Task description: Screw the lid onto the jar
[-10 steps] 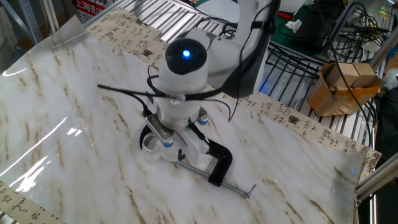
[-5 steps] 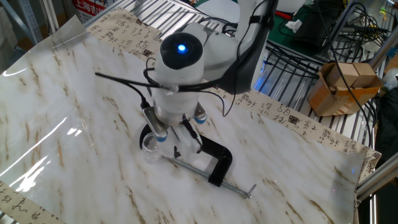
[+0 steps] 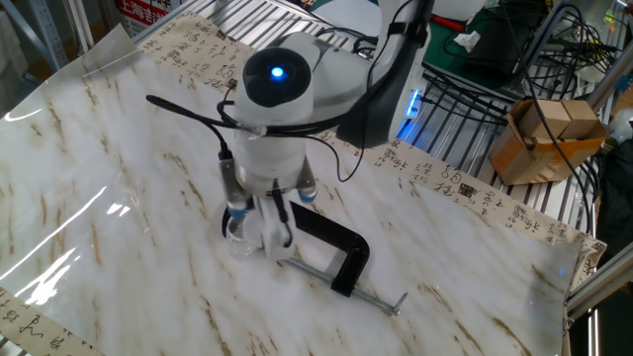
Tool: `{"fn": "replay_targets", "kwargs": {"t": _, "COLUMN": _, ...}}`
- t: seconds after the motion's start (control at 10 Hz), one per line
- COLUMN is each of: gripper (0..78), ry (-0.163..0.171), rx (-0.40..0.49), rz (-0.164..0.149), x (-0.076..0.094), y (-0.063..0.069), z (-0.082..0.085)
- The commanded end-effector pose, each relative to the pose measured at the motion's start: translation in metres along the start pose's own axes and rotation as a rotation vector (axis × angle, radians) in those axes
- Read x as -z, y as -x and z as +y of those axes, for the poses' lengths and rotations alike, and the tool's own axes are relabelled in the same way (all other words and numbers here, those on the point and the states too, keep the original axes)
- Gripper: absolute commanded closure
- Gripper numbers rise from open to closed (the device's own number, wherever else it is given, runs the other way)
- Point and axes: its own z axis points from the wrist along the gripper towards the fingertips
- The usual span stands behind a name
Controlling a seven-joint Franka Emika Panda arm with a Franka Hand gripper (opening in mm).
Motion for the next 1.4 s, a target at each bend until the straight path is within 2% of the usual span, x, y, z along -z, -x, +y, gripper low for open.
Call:
{"fn": "replay_targets", "kwargs": {"t": 0.1, "gripper": 76.4, "ry": 0.002, "rx": -0.173, "rz": 0.001, "x": -0.0003, "y": 0.0214, "z": -0.0014}}
{"fn": "replay_targets", "kwargs": {"t": 0.6, "gripper": 76.4, "ry": 0.015, "rx": -0.237, "rz": 0.019, "x": -0.0013, "y": 0.0254, "z": -0.0013}}
{"fn": "replay_targets", "kwargs": {"t": 1.0, "gripper": 76.4, "ry": 0.014, "rx": -0.211, "rz": 0.024, "x": -0.0013, "y": 0.0254, "z": -0.0013}}
{"fn": "replay_targets", "kwargs": {"t": 1.4, "gripper": 76.4, "ry": 0.021, "rx": -0.284, "rz": 0.036, "x": -0.0013, "y": 0.0254, "z": -0.0013}}
